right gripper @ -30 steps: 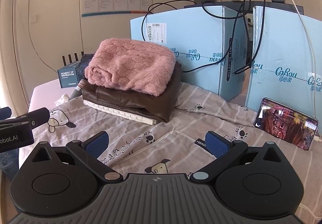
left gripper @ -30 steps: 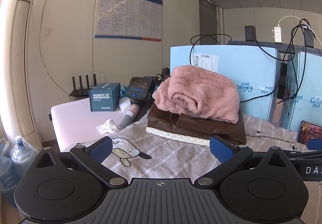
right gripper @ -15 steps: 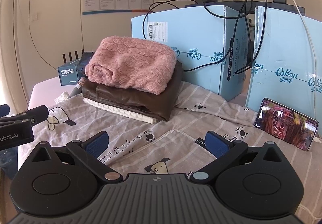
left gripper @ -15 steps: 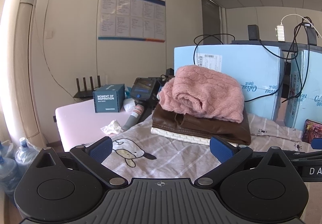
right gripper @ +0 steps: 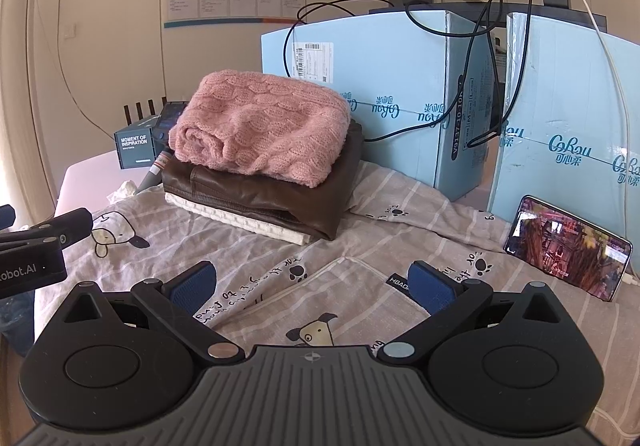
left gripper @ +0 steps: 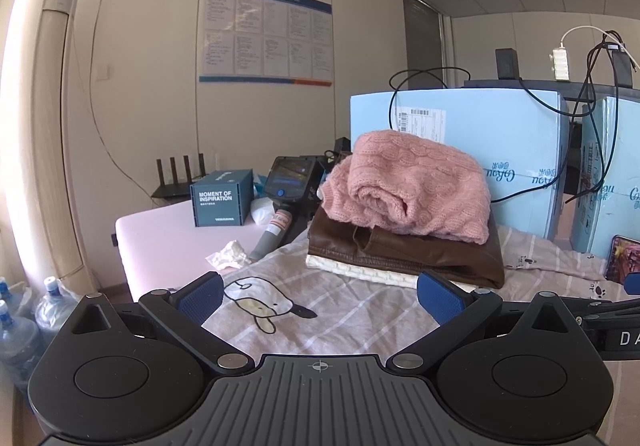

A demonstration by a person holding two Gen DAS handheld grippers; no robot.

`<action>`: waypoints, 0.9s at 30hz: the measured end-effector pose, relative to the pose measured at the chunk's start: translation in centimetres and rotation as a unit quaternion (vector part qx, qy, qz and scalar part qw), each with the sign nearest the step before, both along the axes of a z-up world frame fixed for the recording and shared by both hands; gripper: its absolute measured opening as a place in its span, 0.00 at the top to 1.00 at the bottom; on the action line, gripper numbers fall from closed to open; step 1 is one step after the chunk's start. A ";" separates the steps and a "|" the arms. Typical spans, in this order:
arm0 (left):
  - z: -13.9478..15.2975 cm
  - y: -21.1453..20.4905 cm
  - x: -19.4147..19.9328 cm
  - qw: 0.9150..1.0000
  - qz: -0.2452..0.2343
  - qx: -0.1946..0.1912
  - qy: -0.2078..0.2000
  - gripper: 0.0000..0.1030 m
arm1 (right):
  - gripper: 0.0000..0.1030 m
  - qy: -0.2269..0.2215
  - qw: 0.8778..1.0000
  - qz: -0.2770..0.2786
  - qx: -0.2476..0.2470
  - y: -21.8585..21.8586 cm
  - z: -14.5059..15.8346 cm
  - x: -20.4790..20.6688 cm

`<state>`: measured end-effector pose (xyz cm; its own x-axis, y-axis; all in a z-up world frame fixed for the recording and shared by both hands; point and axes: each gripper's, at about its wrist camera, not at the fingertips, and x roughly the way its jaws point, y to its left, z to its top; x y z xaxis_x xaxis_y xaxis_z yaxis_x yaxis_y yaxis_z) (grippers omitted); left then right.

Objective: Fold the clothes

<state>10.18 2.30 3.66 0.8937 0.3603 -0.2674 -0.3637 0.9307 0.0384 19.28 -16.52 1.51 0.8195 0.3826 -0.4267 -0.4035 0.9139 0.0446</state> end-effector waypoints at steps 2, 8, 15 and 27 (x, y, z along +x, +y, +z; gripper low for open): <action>0.0 0.0 0.0 1.000 -0.001 0.000 0.000 0.00 | 0.00 0.000 1.000 0.000 0.000 0.0 0.0 0.0; 0.0 -0.2 0.1 1.000 -0.004 0.000 0.001 0.00 | 0.00 0.001 1.000 0.000 -0.001 0.0 0.0 0.0; 0.1 -0.3 0.1 1.000 -0.005 0.000 -0.001 0.00 | 0.00 0.002 1.000 0.000 -0.002 -0.1 -0.1 0.1; 0.1 -0.5 0.2 1.000 -0.013 -0.003 0.001 0.00 | 0.00 0.004 1.000 0.000 -0.003 -0.1 -0.2 0.1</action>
